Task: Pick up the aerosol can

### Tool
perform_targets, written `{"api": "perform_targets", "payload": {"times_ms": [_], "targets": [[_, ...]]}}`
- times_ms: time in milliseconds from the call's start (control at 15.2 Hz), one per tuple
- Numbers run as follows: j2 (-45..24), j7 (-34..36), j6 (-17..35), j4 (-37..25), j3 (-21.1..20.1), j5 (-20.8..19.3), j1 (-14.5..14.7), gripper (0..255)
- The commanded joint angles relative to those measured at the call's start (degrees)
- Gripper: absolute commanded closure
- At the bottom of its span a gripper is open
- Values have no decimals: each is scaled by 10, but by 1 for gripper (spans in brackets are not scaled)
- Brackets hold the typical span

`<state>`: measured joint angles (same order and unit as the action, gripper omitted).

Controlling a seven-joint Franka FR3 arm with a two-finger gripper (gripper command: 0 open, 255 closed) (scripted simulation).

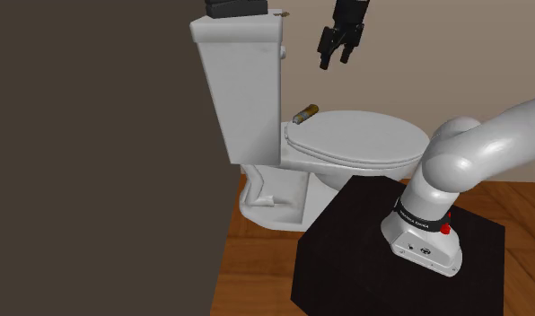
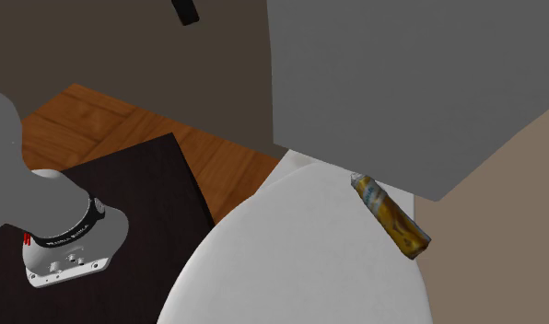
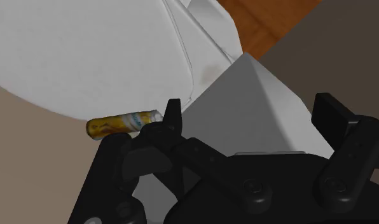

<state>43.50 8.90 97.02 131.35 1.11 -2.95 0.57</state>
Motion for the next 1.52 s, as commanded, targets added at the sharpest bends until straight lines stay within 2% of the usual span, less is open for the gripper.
{"api": "perform_targets", "payload": {"times_ms": [0, 726, 1452], "targets": [[0, 0, 0, 0, 0, 0, 0, 0], [-226, 141, 117, -67, 5, 5, -58, 0], [-448, 259, 176, -188, 38, 23, -103, 0]]}}
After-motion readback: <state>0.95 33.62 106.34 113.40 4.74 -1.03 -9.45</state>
